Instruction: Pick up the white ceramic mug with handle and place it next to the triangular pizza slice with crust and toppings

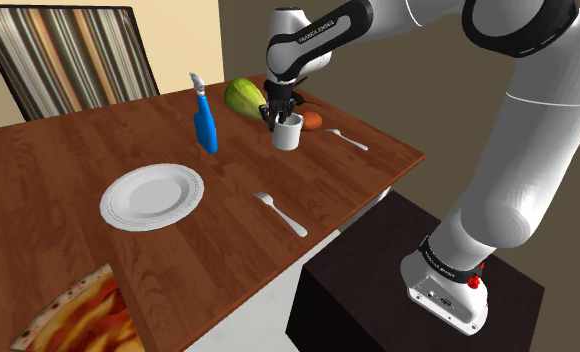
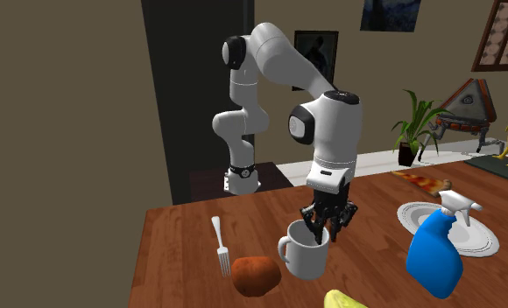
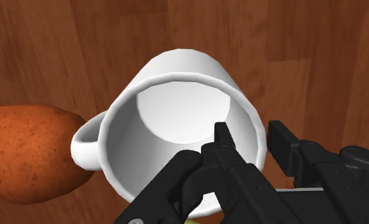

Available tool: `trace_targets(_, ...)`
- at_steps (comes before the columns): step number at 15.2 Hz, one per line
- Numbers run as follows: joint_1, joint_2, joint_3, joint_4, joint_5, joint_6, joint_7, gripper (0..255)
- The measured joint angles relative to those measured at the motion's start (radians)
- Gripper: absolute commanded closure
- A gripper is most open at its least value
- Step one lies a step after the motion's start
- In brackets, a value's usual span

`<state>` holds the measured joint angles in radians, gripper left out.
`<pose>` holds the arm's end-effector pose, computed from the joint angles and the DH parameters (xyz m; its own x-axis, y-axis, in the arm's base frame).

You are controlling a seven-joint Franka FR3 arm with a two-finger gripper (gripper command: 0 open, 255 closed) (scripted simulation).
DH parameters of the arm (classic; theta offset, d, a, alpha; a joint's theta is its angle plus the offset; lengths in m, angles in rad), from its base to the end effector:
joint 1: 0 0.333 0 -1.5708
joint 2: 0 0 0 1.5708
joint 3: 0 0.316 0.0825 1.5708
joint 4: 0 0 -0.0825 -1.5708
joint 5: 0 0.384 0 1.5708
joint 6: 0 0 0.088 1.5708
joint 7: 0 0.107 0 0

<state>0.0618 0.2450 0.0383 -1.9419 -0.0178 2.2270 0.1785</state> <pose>0.6071 0.0594 0.3617 0.9968 -0.0691 0.0406 -0.0691 -0.9976 -0.0020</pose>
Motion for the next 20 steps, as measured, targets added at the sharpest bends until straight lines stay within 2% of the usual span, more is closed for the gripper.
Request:
trace_targets(9, 0.0, -0.002, 0.0, 0.003, 0.0, -0.006, 0.001, 255)
trace_targets(20, -0.001, -0.061, 0.0, 0.069, 0.004, -0.131, -0.004, 255)
